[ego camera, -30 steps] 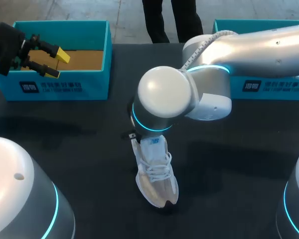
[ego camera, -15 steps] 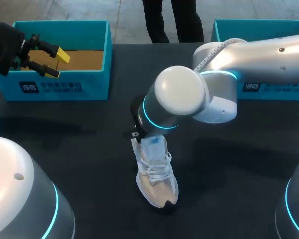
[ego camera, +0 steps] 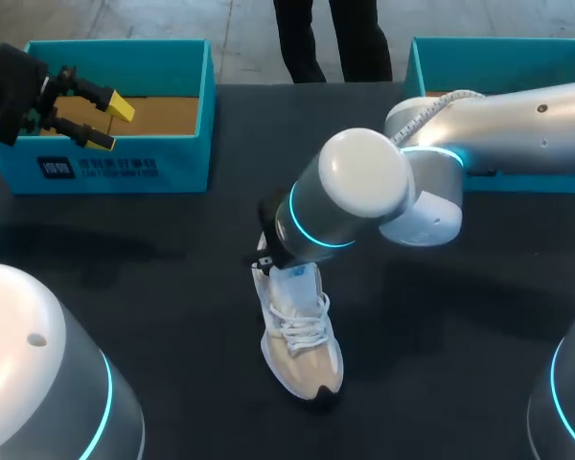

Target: Take the shoe out of the shoebox, open the shoe tongue, remove and reinsert the insole, then place the shoe into the shoebox

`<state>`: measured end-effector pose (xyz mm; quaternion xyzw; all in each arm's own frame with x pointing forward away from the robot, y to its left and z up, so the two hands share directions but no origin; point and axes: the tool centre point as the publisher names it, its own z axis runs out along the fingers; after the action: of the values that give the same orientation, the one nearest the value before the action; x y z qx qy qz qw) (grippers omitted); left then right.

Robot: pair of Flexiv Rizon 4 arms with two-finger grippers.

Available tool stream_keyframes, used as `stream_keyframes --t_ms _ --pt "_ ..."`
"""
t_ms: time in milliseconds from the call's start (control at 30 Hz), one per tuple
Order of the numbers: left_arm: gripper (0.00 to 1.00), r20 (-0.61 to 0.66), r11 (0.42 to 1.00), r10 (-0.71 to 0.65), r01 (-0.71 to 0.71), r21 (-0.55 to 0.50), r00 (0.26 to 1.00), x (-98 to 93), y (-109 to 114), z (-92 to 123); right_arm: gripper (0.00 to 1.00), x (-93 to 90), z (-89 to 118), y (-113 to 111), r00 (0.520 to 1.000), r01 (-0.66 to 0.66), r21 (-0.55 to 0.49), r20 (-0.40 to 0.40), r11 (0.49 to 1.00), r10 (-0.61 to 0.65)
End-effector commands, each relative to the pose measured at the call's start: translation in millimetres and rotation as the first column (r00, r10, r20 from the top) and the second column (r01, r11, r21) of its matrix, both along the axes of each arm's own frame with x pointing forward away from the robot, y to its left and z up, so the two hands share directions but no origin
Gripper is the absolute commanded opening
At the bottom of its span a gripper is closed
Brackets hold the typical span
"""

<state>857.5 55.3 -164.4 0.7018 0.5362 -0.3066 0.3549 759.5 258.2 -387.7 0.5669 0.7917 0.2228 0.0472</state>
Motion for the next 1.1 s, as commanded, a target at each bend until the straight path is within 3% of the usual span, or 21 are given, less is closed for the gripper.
stream_keyframes --t_ms 33,300,467,633,767,1100 --pt "1.0 0.001 1.0 0.001 -0.001 0.002 1.0 -0.8 0.0 0.1 0.0 2.3 -8.4 1.5 1.0 -0.004 0.011 -0.008 1.0 0.004" --pt "1.0 0.001 1.0 0.001 -0.001 0.002 1.0 -0.8 0.0 0.1 0.0 1.8 -16.0 3.0 0.999 0.005 -0.076 -0.052 0.997 -0.009" --pt "1.0 0.001 1.0 0.001 -0.001 0.002 1.0 -0.8 0.0 0.1 0.0 -0.2 -10.6 0.3 0.998 0.02 -0.133 -0.049 0.991 -0.027" --pt "1.0 0.001 1.0 0.001 -0.001 0.002 1.0 -0.8 0.0 0.1 0.0 -5.1 8.1 -3.5 1.0 0.016 -0.037 0.023 0.999 -0.015" --pt "1.0 0.001 1.0 0.001 -0.001 0.002 1.0 -0.8 0.0 0.1 0.0 -7.6 14.8 -5.2 0.999 0.0 0.016 0.035 1.0 -0.001" --pt "1.0 0.001 1.0 0.001 -0.001 0.002 1.0 -0.8 0.0 0.1 0.0 -5.7 -3.5 -4.8 0.998 -0.036 0.077 -0.043 0.996 0.039"
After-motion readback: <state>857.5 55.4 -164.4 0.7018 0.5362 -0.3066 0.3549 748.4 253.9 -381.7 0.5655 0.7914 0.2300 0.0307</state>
